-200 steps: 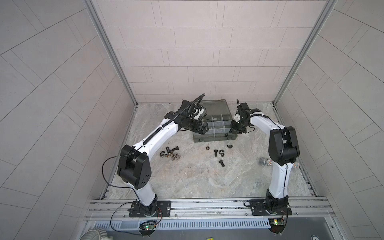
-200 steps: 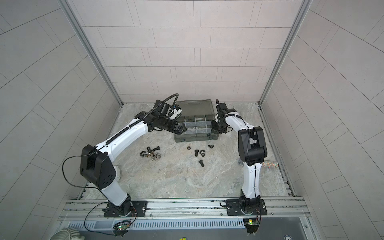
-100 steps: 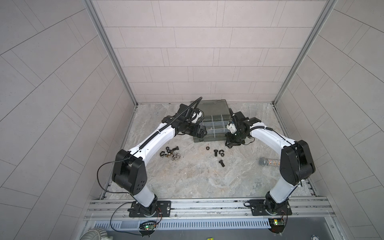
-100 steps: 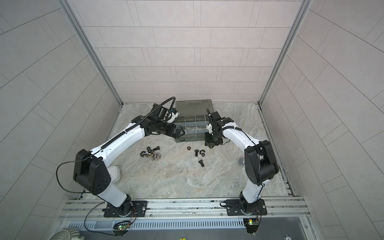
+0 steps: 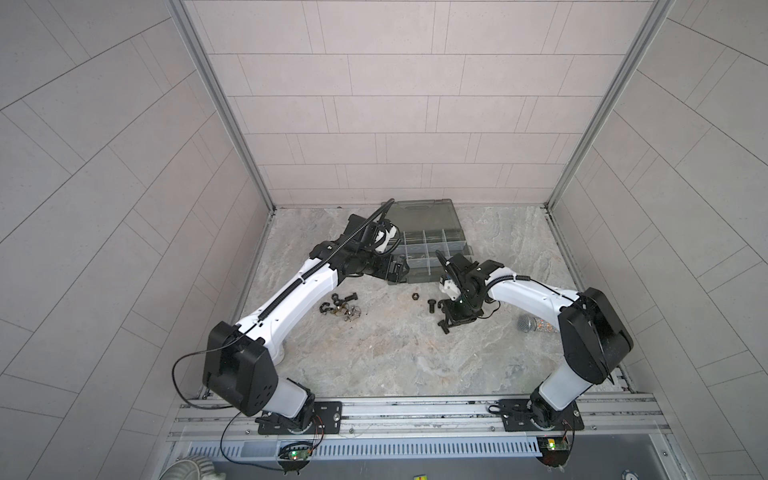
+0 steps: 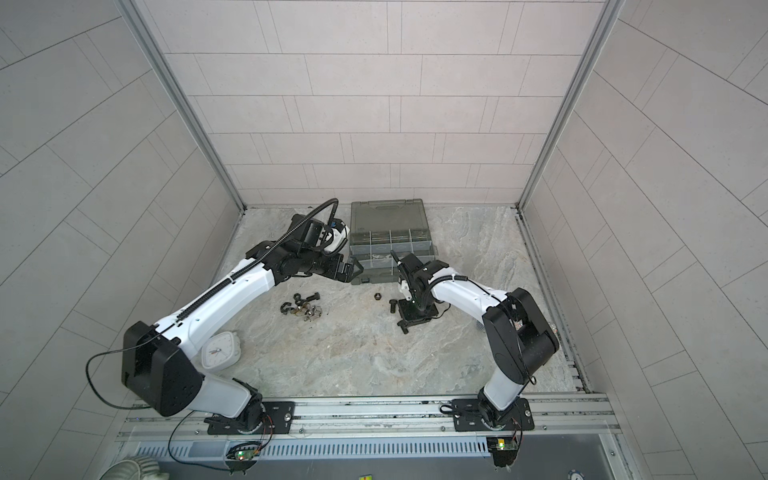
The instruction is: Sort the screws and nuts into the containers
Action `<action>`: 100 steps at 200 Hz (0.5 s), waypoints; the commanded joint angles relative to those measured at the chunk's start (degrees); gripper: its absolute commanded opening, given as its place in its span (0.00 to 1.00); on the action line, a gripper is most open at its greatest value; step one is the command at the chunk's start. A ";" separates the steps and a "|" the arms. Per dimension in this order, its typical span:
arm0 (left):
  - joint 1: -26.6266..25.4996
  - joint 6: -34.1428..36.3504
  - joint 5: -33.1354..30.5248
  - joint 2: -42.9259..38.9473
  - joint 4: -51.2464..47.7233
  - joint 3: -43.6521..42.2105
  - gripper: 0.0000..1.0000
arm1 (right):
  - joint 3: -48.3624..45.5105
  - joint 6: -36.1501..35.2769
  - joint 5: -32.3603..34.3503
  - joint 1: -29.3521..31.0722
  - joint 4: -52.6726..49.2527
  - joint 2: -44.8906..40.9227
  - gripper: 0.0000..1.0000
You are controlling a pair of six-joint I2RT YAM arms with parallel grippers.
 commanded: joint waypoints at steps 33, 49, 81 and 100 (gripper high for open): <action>0.21 -1.65 -0.55 -5.97 -0.32 -3.92 1.00 | -1.91 0.33 0.54 2.16 5.05 1.08 0.29; 0.17 -1.67 -0.85 -6.52 -0.79 -4.47 1.00 | -1.92 0.32 0.70 2.25 6.00 1.81 0.29; 0.18 -1.96 -1.01 -7.91 -1.12 -5.34 1.00 | -3.24 0.21 1.09 2.21 8.07 3.56 0.29; 0.20 -1.67 -1.47 -8.80 -1.35 -5.95 1.00 | -3.69 0.34 1.15 2.23 9.18 4.70 0.29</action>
